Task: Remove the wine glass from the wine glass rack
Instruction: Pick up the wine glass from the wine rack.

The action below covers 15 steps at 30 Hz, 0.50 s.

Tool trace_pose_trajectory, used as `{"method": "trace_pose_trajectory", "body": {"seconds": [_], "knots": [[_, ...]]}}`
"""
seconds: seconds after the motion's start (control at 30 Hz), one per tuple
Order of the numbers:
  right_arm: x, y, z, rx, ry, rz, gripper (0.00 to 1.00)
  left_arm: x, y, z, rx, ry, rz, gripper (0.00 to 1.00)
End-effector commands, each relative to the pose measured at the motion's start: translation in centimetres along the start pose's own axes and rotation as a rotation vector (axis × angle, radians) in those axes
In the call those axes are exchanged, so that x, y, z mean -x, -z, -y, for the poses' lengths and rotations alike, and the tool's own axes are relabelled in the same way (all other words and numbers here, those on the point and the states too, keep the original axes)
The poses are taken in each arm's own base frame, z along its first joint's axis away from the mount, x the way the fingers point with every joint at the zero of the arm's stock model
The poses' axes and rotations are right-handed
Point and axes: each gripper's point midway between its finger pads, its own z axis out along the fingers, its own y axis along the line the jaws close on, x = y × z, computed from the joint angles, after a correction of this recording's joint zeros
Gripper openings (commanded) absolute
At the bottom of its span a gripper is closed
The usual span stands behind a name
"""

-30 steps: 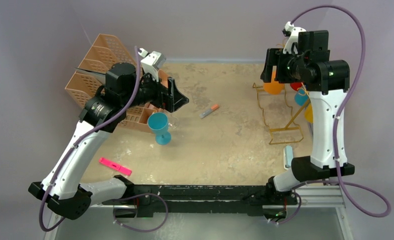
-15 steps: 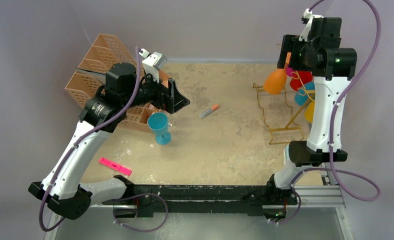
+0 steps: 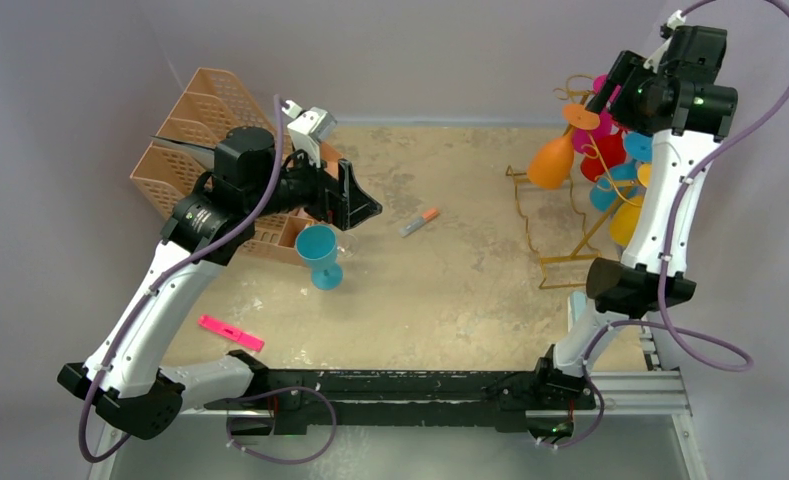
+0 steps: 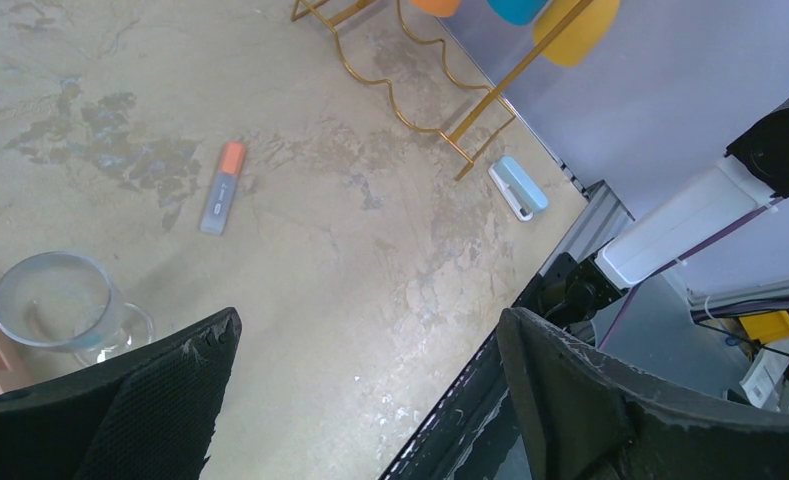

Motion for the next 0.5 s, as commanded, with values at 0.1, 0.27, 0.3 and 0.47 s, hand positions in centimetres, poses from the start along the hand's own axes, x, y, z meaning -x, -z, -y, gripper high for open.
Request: {"method": "trace_pose_trajectory", "body": {"seconds": [0.1, 0.27, 0.3, 0.47], "knots": [[1.1, -1.2, -1.7, 0.139, -0.138, 0.010, 0.65, 0.7, 0.2, 0.2, 0.002, -0.001, 0.027, 0.99], [0.9, -2.7, -0.9, 0.107, -0.174, 0.001, 0.57, 0.6, 0.1, 0.1, 0.007, 0.001, 0.020, 0.99], [0.8, -3.0, -0.7, 0.101, -0.173, 0.001, 0.57, 0.5, 0.1, 0.0, 0.011, -0.002, 0.019, 0.99], [0.2, -4.1, -0.2, 0.080, -0.183, -0.023, 0.55, 0.6, 0.3, -0.4, 0.041, -0.014, 0.014, 0.99]]}}
